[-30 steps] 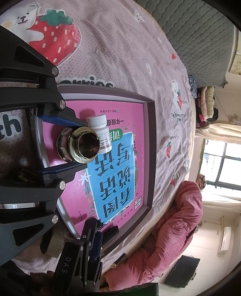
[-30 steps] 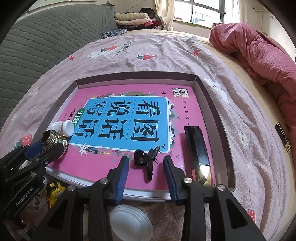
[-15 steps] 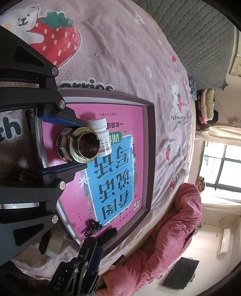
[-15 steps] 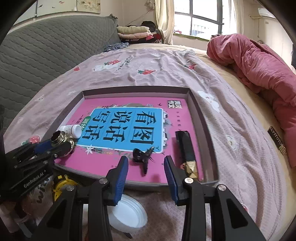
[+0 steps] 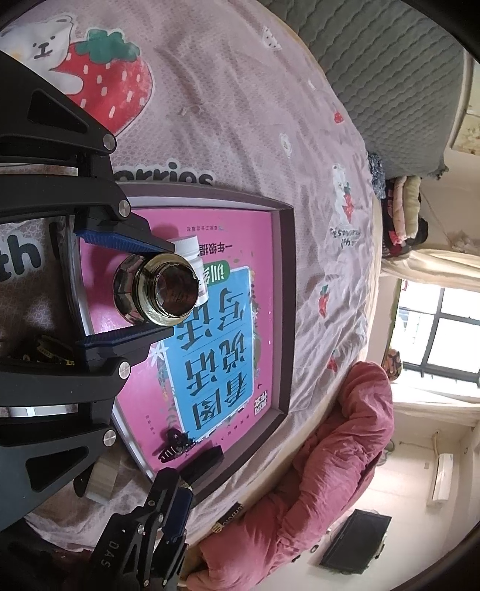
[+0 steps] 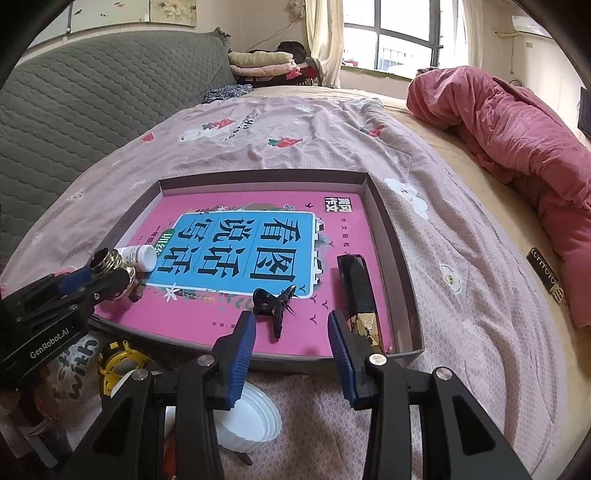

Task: Organize rigid objects
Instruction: 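Open the left tool to release the brass jar beside the pill bottle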

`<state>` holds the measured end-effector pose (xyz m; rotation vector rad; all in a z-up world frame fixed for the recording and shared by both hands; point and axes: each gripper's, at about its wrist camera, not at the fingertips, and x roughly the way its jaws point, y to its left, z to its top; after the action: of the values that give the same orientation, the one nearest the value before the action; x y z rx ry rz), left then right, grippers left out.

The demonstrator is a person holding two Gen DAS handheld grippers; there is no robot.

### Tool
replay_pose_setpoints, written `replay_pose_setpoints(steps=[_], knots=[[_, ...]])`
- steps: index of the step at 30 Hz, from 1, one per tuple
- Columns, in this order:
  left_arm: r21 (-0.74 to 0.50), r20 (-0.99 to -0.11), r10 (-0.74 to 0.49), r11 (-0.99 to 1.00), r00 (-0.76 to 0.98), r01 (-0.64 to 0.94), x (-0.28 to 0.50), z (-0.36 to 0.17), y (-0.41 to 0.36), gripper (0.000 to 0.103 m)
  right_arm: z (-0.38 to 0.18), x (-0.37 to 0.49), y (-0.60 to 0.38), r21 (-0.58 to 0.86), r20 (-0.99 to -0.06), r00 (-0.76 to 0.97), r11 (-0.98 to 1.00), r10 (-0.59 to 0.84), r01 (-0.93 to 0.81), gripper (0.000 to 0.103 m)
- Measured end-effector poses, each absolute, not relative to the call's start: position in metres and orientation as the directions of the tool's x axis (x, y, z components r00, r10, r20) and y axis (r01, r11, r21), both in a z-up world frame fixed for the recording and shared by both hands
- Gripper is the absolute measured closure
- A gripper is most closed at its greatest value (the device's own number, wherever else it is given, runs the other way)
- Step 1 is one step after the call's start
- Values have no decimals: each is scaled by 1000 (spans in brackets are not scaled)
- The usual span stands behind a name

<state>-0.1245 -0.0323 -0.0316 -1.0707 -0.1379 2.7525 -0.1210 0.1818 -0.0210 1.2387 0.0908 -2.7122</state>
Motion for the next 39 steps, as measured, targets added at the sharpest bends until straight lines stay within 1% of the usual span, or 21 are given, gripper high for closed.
replay_pose_setpoints(steps=[10, 11, 13, 15, 29, 30, 31, 33, 35, 39], knots=[[-156, -648, 204, -979, -734, -134, -123, -26, -34, 65, -20, -120, 183, 10, -750, -652, -986, -117, 166, 62], [-159, -648, 206, -978, -733, -134, -122, -26, -34, 65, -20, -119, 183, 10, -749, -652, -986, -119, 168, 62], [-170, -648, 212, -977, -732, -133, -123, -26, -36, 61, -20, -117, 182, 11, -746, -654, -985, -124, 174, 62], [-176, -642, 217, -975, -735, -135, -123, -25, -37, 59, -20, -117, 181, 7, -746, -654, -984, -124, 178, 62], [-183, -638, 212, -976, -740, -123, -122, -23, -39, 58, -21, -115, 181, 18, -745, -653, -984, -133, 180, 62], [-181, -635, 212, -976, -743, -124, -121, -22, -39, 57, -21, -115, 180, 17, -745, -653, -983, -135, 184, 62], [-178, -631, 210, -976, -746, -125, -120, -20, -39, 53, -21, -115, 179, 16, -745, -653, -982, -136, 187, 62], [-166, -622, 201, -978, -757, -124, -118, -17, -40, 48, -21, -114, 179, 14, -744, -654, -981, -138, 192, 62], [-168, -611, 203, -978, -765, -125, -115, -14, -41, 48, -21, -113, 178, 12, -743, -655, -981, -138, 192, 62], [-163, -602, 198, -979, -773, -125, -113, -11, -43, 47, -21, -113, 178, 15, -742, -655, -981, -139, 191, 54]])
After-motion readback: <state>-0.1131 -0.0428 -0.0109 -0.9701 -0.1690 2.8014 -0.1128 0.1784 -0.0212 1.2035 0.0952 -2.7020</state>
